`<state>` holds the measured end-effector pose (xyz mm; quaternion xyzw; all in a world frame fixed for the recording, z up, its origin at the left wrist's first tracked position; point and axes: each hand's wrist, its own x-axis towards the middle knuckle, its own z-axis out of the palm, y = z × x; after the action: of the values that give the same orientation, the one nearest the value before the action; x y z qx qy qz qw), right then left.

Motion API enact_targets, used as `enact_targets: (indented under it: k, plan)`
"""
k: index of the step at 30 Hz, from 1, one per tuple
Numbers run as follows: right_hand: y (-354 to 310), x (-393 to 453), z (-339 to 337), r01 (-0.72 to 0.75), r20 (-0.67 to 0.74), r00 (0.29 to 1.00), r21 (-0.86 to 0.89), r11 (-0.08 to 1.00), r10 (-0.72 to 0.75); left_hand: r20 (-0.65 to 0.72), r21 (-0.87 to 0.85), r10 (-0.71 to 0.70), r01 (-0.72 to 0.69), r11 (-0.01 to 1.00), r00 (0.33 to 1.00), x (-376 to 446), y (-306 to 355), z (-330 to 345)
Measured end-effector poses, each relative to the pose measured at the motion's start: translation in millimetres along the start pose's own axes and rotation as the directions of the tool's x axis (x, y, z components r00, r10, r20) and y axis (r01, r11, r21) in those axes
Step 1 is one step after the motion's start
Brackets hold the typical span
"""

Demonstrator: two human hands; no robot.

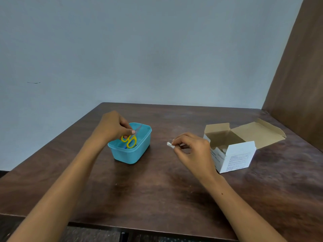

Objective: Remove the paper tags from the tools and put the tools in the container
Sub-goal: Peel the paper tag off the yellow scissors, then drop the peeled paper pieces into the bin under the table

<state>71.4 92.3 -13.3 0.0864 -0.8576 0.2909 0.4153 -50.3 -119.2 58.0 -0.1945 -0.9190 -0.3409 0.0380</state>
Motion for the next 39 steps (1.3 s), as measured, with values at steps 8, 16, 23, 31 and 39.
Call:
enact_targets:
  k: [8,16,23,31,39]
  plan:
    - [-0.6,0.8,-0.1,0.0,0.017,1.0,-0.022,1.0,0.0,-0.088,0.099,0.054,-0.045,0.994,0.995,-5.4,2.2,21.4]
    - [2.2,2.5,-2.1,-0.003,-0.02,1.0,-0.046,0.999,0.002,-0.399,-0.027,0.212,-0.242,0.97,0.892,-35.9,30.0,42.7]
    - [8.0,3.5,-9.3,-0.048,-0.107,0.994,-0.09,0.995,0.038,-0.361,-0.116,0.239,-0.297,0.948,0.902,-54.1,45.3,74.5]
    - [1.8,3.3,-15.1,-0.066,-0.133,0.99,-0.111,0.992,0.051,-0.33,-0.167,0.245,-0.311,0.935,0.912,-66.6,54.1,88.2]
    - [-26.8,-49.4,-59.7,-0.2,-0.216,0.959,-0.064,0.978,0.182,-0.33,-0.258,0.325,-0.416,0.872,0.886,-113.8,82.0,95.3]
